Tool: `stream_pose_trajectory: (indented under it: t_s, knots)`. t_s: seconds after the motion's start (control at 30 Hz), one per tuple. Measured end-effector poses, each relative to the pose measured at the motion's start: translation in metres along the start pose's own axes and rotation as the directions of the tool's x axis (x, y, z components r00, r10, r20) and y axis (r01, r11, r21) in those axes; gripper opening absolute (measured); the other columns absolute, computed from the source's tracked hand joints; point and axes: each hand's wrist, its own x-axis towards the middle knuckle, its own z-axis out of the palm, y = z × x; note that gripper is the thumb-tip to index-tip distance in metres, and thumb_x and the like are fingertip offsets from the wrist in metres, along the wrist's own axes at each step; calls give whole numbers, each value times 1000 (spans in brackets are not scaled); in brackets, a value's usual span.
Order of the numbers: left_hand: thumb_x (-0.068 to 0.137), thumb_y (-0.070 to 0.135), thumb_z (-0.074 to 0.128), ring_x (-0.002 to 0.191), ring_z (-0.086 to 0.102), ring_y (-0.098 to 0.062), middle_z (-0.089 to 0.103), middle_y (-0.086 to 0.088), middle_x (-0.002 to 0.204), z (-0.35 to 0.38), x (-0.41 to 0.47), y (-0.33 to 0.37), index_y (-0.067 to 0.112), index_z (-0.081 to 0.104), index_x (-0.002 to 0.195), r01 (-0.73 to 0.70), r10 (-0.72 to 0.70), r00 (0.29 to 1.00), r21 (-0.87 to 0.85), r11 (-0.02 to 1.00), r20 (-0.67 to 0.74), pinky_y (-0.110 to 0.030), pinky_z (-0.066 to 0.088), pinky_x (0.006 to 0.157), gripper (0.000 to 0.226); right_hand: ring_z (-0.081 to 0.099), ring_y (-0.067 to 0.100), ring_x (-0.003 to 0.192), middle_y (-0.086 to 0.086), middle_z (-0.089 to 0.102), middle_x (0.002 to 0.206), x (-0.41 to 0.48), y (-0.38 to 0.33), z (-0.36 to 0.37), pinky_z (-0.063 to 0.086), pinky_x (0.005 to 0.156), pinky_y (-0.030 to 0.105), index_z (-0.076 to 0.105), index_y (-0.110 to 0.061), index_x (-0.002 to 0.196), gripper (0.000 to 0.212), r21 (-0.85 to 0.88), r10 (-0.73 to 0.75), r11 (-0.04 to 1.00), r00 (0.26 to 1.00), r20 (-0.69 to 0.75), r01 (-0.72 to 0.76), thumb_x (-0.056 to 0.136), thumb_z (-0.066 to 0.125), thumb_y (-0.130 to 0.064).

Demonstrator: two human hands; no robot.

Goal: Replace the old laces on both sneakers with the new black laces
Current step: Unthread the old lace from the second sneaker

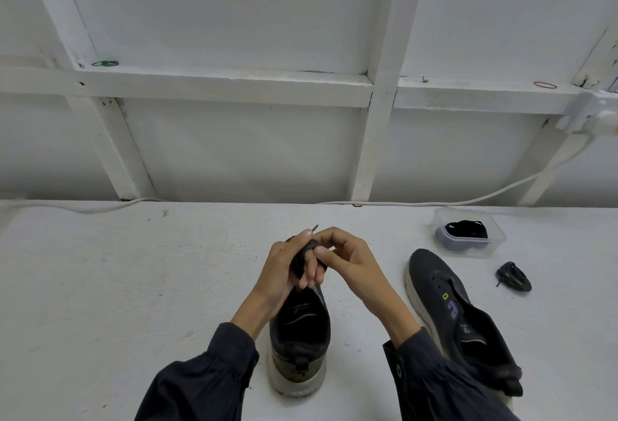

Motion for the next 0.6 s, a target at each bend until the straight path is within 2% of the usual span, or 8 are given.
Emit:
stream_pose_trajectory:
  t_s: [0.07,0.17,0.27,0.37,0.43,0.53,0.6]
  knots:
    - [89,40,46,47,47,-21,50,-11,42,4,1,1,3,51,44,0,0,1000,-29,1000,-19,-23,46,58,59,62,12,75,-10,68,78,0,2,6,51,80,44,67,-14,100,14,-62,-57,997,994,-91,52,92,57,-20]
    - [87,38,52,52,52,-21,43,-8,40,9,4,4,5,49,42,9,-14,998,-90,996,-61,-23,48,61,56,62,8,81,-12,66,84,-4,-1,15,47,79,22,64,-16,96,14,-160,-187,975,959,-211,155,92,51,-12]
    - [86,36,57,50,48,-19,41,-4,39,10,5,4,10,47,41,35,-52,994,-166,985,-100,-26,46,64,53,62,12,84,-11,64,88,-5,-2,20,46,79,19,60,-22,96,18,-232,-262,950,936,-234,207,92,51,-8]
    - [92,35,55,48,46,-17,36,0,38,9,5,4,12,42,44,47,-61,993,-132,990,-103,-32,45,76,55,64,13,89,-14,66,91,-6,-2,15,49,81,24,62,-23,96,10,-217,-225,959,953,-202,180,93,54,-17]
    - [89,38,57,47,45,-16,31,0,39,7,5,4,14,40,46,65,-78,991,-125,990,-107,-30,44,72,53,65,12,87,-9,69,89,-7,-6,10,50,81,26,65,-17,96,13,-105,-165,983,970,-178,148,92,58,-28]
    - [85,41,59,46,43,-16,27,1,40,5,5,2,16,37,47,98,-107,991,-116,988,-80,-28,40,66,50,62,12,79,6,65,78,-4,-15,5,50,77,24,63,-11,105,23,127,-31,990,981,-193,57,91,61,-30]
    - [85,41,59,46,43,-15,26,0,41,5,4,2,15,38,50,115,-120,992,-107,988,-43,-28,39,65,48,63,16,80,16,64,76,0,-17,1,51,78,27,62,-16,113,21,119,-4,993,986,-169,25,95,63,-24]
